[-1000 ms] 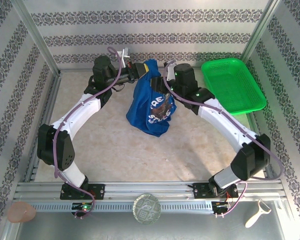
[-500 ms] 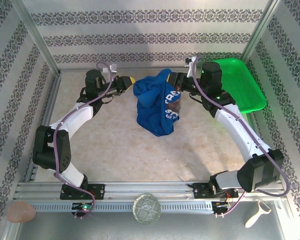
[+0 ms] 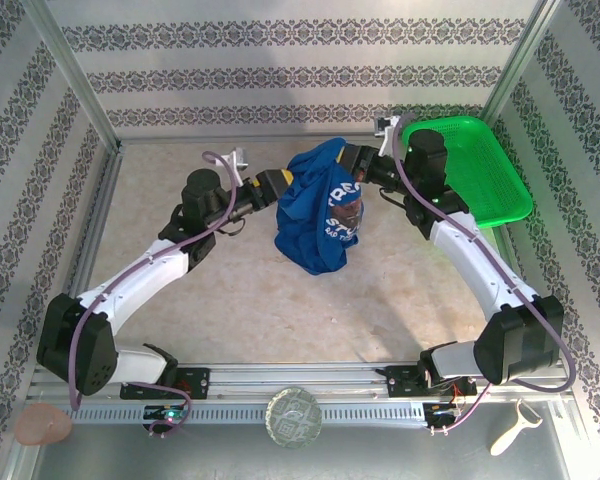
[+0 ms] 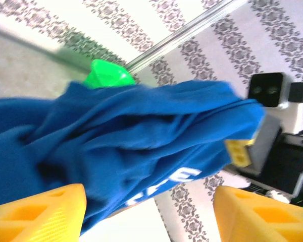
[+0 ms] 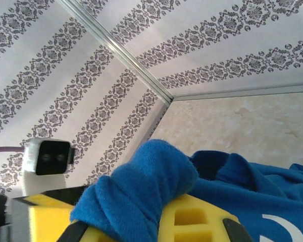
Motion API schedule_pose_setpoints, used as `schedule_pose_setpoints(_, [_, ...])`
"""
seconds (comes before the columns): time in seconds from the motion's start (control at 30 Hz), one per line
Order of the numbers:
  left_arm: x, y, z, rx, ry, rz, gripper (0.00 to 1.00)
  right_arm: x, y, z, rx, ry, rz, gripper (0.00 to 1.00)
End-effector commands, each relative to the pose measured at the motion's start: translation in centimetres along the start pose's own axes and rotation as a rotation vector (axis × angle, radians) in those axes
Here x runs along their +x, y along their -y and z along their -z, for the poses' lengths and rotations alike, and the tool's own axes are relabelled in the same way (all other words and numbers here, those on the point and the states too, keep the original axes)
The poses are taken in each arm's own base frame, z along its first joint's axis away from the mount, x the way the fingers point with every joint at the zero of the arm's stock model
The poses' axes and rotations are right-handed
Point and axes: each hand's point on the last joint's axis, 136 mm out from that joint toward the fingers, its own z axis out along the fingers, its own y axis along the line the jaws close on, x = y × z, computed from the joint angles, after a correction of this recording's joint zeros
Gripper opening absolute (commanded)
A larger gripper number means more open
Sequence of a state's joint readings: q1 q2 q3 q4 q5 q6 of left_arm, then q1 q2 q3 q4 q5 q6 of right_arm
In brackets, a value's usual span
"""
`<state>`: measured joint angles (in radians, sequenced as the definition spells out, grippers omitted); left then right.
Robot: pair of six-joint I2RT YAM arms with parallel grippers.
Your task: Fold the inside-out t-shirt
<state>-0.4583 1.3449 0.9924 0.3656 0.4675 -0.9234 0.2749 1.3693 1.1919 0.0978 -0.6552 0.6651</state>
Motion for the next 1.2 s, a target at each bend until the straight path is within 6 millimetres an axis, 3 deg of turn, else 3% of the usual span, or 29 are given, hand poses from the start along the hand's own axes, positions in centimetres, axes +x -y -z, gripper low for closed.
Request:
schedule_pose_setpoints(0.0, [-0.7,-0.5,-1.2,-0.088,0.029,-0.095,0.67,-0.4,-2.3,-0.1,-0.065,0.026,0.037,0.0])
schedule_pose_setpoints(0.27, [1.7,-5.1,-2.7,-0.244,-0.046,-0.173,0.67,-0.2,-2.8,-0.4,-0.074,0.026,0.02,0.0])
schedule_pose_setpoints(0.37, [2.8,-6.4,-2.9,-0.269,-0.07,-0.186,0.68,-0.3,-3.1,-0.4,-0.084,0.025,0.016,0.0])
schedule_pose_setpoints(0.5, [2.9,-7.1,-4.1,-0.263,-0.072,-0.197,0.69,-0.3,-3.5,-0.3,-0.097,0.021,0.008,0.0])
schedule_pose_setpoints(0.57, [2.3,-6.2,-5.6,-0.218,-0.078,-0.209,0.67,-0.3,-3.4,-0.1,-0.096,0.024,0.002,0.0])
schedule_pose_setpoints(0.6, [2.0,-5.6,-6.3,-0.195,-0.089,-0.215,0.6,-0.2,-3.3,0.1,-0.094,0.026,-0.002,0.0])
schedule_pose_setpoints(0.73, [0.5,-3.2,-8.4,-0.069,-0.123,-0.21,0.04,-0.2,-1.9,1.0,-0.059,0.046,-0.029,0.0])
schedule_pose_setpoints(0.77, [-0.3,-2.8,-8.2,-0.049,-0.12,-0.204,0.0,-0.1,-0.9,1.3,-0.036,0.056,-0.045,0.0])
schedule_pose_setpoints(0.87, [-2.6,-0.5,-6.4,0.036,-0.101,-0.176,0.0,0.3,2.7,1.7,0.05,0.077,-0.099,0.0])
schedule_pose_setpoints(1.0, [-4.9,2.9,-3.6,0.187,-0.102,-0.13,0.0,1.8,8.7,0.5,0.185,0.069,-0.175,0.0])
schedule_pose_setpoints(1.03, [-5.2,3.7,-2.9,0.232,-0.107,-0.116,0.0,2.3,10.0,0.1,0.221,0.052,-0.187,0.14])
schedule_pose_setpoints(1.07, [-5.7,4.3,-2.2,0.277,-0.108,-0.104,0.0,3.1,11.3,-0.4,0.251,0.025,-0.194,0.39])
schedule_pose_setpoints(1.1, [-6.1,4.8,-1.5,0.318,-0.11,-0.097,0.0,3.7,12.1,-0.7,0.273,0.004,-0.195,0.54])
schedule_pose_setpoints(1.17, [-7.1,4.8,-0.3,0.368,-0.104,-0.075,0.0,4.5,12.7,-0.4,0.31,-0.022,-0.185,0.67])
